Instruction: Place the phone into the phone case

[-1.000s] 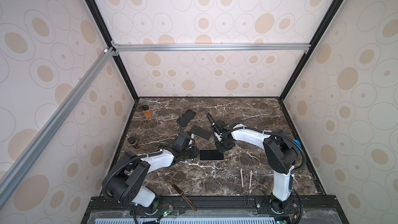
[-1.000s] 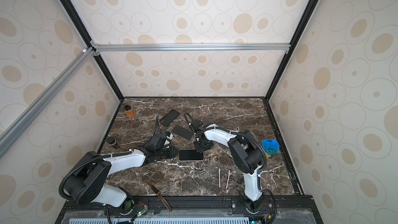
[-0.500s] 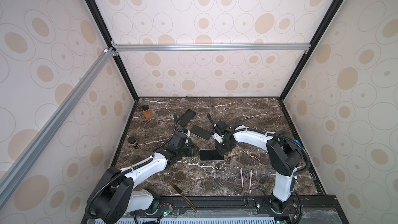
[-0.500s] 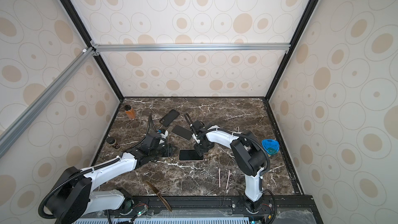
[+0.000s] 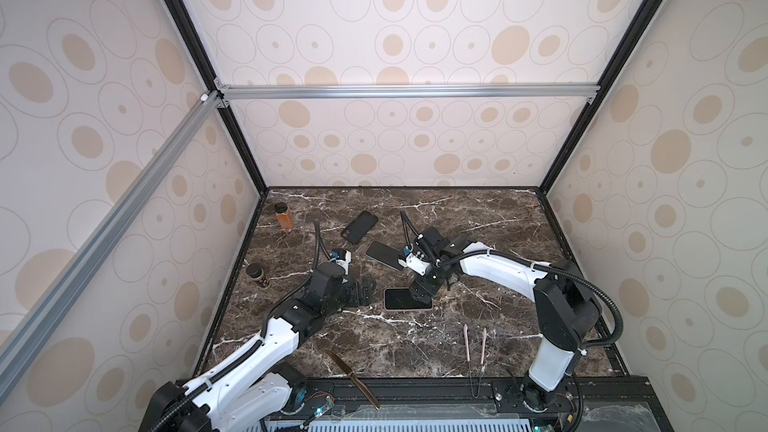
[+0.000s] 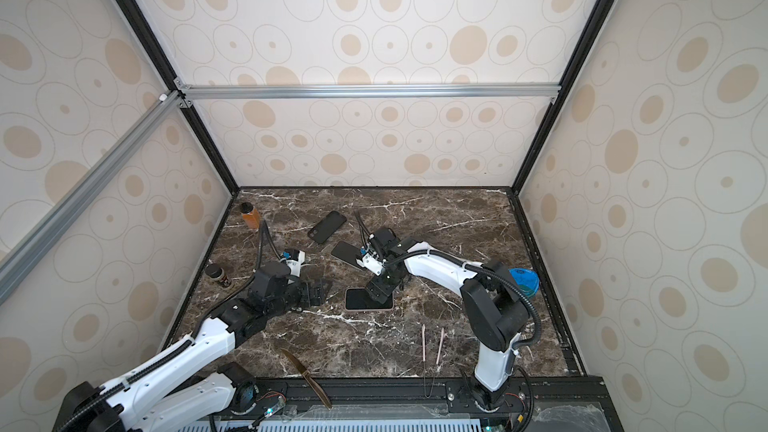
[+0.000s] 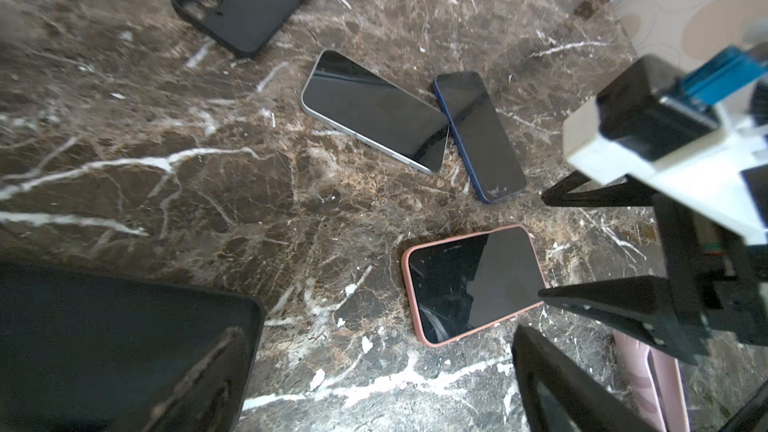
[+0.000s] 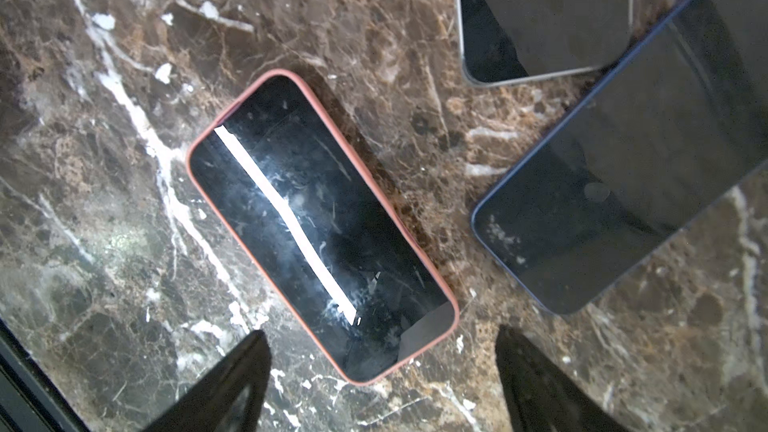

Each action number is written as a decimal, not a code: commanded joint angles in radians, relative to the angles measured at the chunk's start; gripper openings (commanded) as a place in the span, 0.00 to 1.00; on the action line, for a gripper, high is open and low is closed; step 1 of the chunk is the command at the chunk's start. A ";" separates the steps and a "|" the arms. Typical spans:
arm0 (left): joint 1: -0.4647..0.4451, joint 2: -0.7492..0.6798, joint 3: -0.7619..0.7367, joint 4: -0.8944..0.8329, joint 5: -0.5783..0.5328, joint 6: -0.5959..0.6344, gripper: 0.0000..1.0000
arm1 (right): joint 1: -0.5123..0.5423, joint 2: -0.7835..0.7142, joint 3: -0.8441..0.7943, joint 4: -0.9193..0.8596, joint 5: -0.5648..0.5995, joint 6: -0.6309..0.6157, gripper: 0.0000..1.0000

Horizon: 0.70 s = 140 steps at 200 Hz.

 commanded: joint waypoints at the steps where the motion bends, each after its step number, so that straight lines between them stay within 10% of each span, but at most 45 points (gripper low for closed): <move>1: 0.006 -0.040 0.000 -0.062 -0.067 0.013 1.00 | 0.012 -0.033 -0.008 0.037 -0.030 -0.083 0.96; 140: 0.007 -0.240 -0.039 -0.139 -0.171 -0.060 1.00 | 0.021 0.049 -0.006 0.068 -0.073 -0.482 1.00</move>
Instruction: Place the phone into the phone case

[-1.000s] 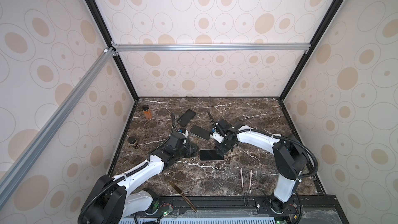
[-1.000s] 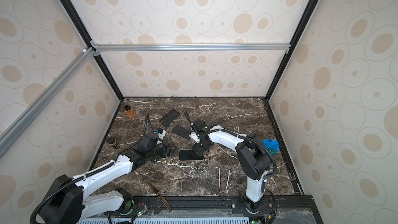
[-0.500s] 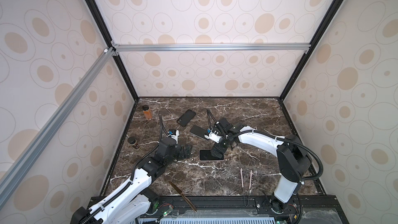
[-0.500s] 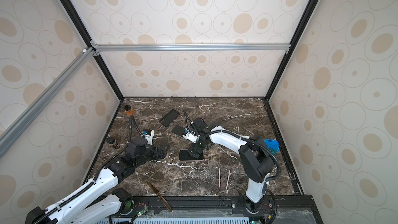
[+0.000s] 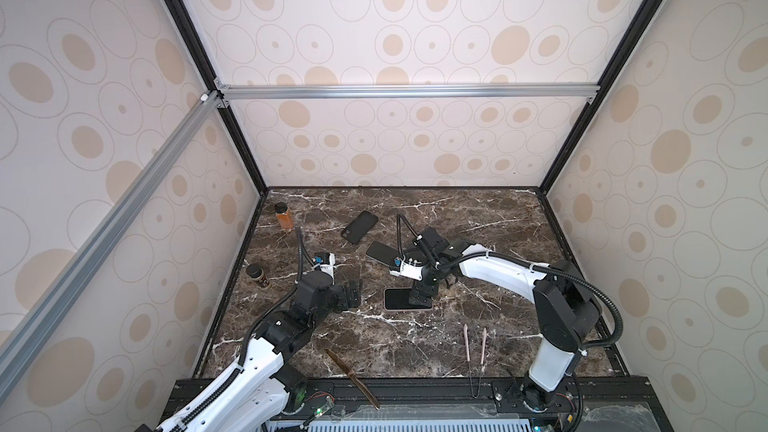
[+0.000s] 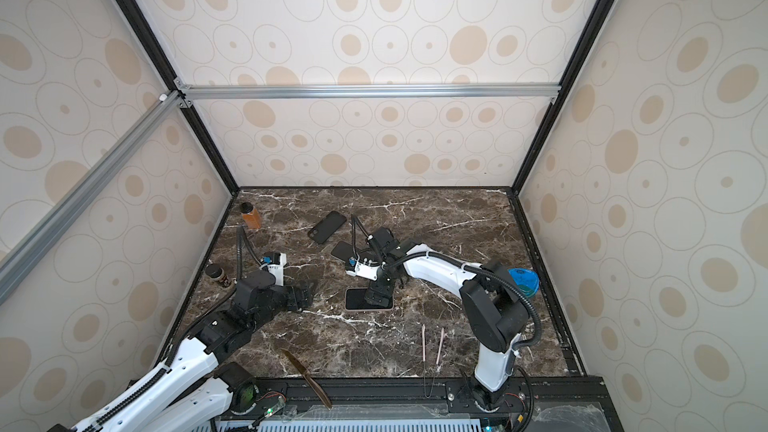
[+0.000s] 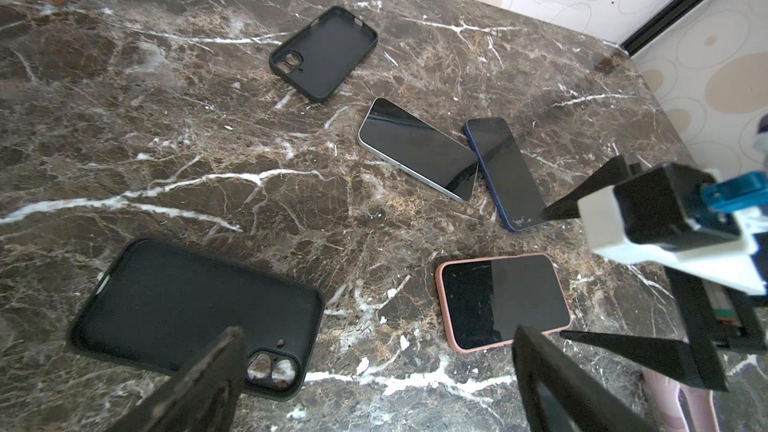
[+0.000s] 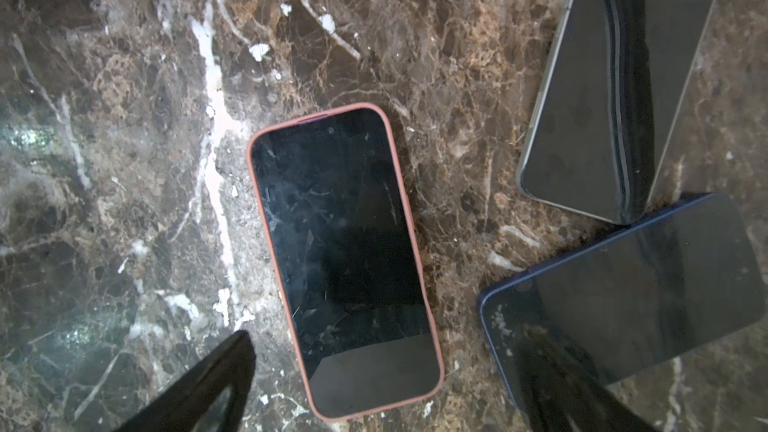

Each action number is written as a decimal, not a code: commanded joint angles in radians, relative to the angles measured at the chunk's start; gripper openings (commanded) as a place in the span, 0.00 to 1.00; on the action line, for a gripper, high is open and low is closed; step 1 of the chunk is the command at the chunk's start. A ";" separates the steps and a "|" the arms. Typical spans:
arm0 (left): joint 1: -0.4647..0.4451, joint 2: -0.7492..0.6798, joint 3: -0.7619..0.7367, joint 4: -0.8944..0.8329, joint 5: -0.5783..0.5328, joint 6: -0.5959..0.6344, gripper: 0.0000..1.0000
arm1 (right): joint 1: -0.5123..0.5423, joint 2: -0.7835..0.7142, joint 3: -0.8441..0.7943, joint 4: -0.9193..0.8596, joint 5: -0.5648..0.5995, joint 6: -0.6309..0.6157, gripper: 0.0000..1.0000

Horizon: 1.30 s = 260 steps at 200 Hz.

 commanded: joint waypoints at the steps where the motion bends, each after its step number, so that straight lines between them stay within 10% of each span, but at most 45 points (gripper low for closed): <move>1: 0.006 -0.043 -0.014 -0.028 -0.035 -0.032 1.00 | 0.010 0.045 0.008 -0.002 -0.017 -0.090 1.00; 167: 0.008 -0.073 -0.009 -0.044 -0.061 -0.032 1.00 | 0.056 0.256 0.128 -0.133 0.013 -0.138 0.91; 260: 0.007 -0.079 -0.011 -0.044 -0.076 -0.032 1.00 | 0.065 0.267 0.089 -0.072 0.186 -0.041 0.66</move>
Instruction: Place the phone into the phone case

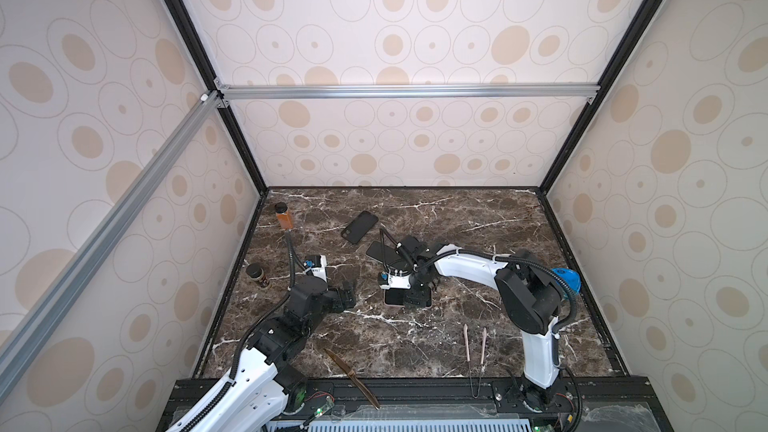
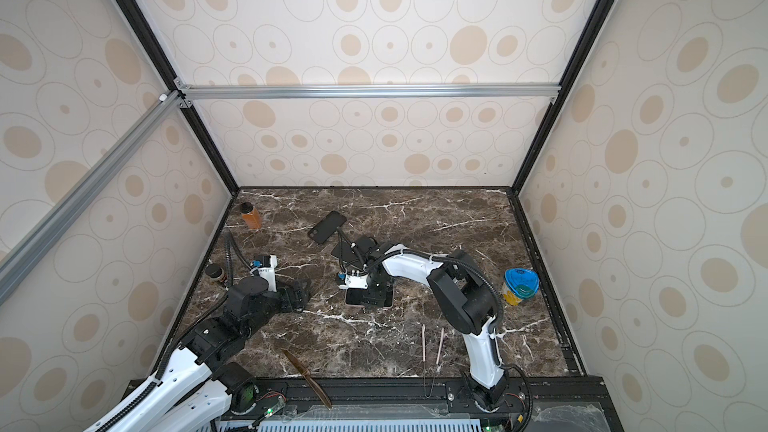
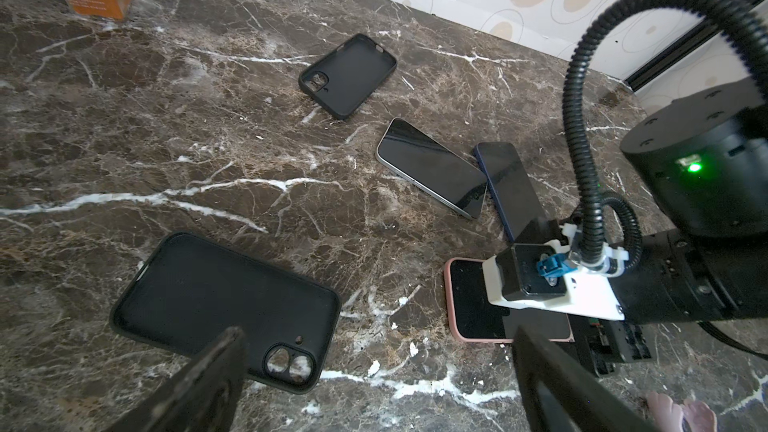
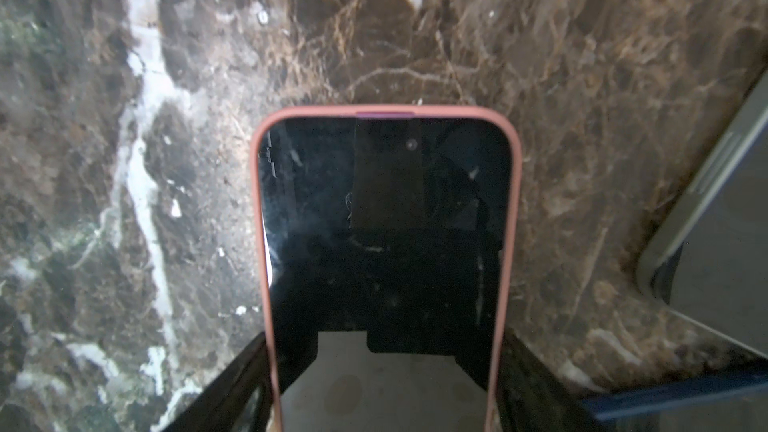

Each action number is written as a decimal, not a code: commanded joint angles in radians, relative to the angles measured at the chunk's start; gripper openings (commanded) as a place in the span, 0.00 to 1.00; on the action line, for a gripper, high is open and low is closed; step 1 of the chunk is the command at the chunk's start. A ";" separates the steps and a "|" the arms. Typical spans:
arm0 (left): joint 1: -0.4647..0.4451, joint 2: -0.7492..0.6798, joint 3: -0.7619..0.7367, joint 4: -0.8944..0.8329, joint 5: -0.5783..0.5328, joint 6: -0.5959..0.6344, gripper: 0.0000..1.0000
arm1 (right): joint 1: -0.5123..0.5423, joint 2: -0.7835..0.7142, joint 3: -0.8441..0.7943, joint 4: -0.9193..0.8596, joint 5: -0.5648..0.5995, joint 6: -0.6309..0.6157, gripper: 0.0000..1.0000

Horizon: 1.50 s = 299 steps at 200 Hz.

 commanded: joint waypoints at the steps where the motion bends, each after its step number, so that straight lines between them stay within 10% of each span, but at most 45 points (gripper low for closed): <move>1: 0.007 -0.012 0.000 -0.012 -0.023 -0.005 1.00 | 0.006 0.047 -0.041 -0.009 0.114 0.035 0.66; 177: 0.007 -0.050 -0.015 0.031 0.034 0.010 1.00 | -0.140 -0.165 0.050 0.004 0.043 0.584 0.36; 299: 0.009 -0.023 0.010 0.033 0.086 0.042 1.00 | -0.374 -0.115 0.151 -0.034 0.242 0.798 0.29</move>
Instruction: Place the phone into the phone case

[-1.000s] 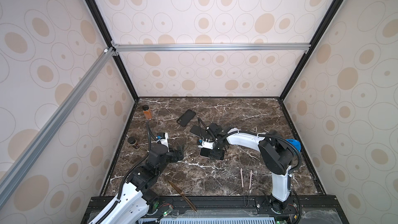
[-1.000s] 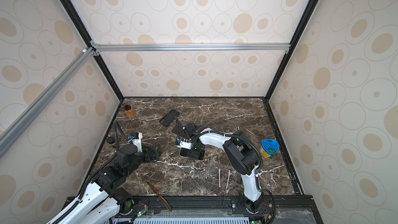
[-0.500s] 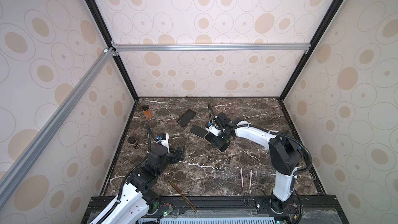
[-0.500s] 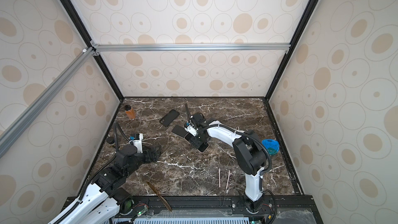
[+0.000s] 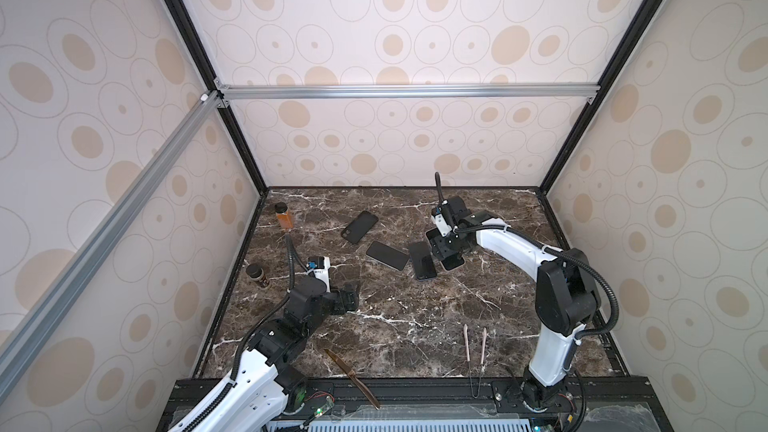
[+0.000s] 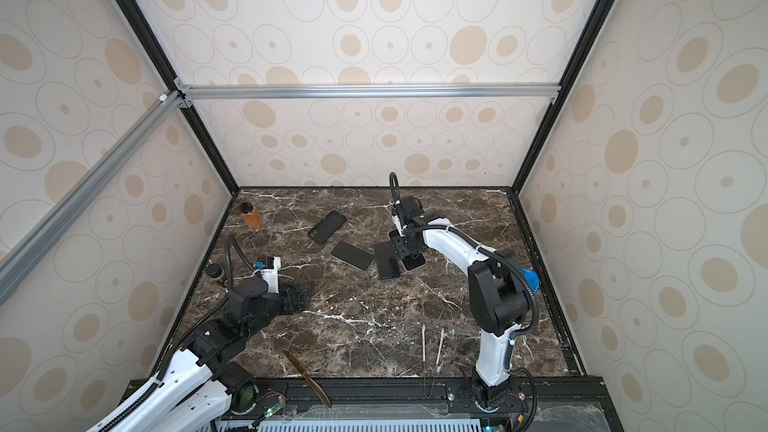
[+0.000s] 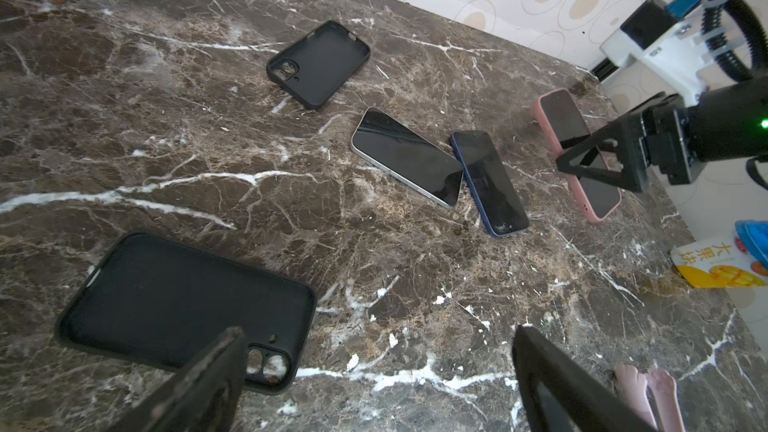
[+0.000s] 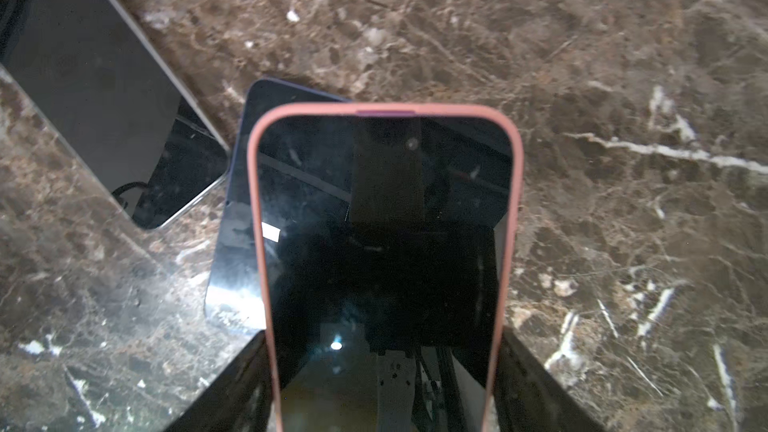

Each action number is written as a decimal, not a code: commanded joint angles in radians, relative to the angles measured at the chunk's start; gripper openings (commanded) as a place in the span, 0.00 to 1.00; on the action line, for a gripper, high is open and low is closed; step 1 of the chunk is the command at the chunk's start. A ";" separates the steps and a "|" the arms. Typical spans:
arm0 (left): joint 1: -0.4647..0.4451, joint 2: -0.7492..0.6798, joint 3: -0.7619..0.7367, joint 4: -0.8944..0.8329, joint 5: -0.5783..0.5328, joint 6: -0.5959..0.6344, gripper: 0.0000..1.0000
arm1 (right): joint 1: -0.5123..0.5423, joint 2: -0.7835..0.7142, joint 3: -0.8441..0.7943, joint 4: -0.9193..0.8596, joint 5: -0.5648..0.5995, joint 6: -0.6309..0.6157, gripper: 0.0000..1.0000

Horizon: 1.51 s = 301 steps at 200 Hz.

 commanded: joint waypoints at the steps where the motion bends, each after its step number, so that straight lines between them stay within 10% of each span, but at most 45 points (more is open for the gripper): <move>1: 0.005 -0.012 0.038 -0.006 0.004 0.025 1.00 | -0.042 0.026 0.053 -0.012 0.021 0.056 0.29; 301: 0.008 -0.008 0.072 -0.092 -0.087 -0.014 1.00 | -0.281 0.522 0.576 -0.245 -0.084 0.155 0.49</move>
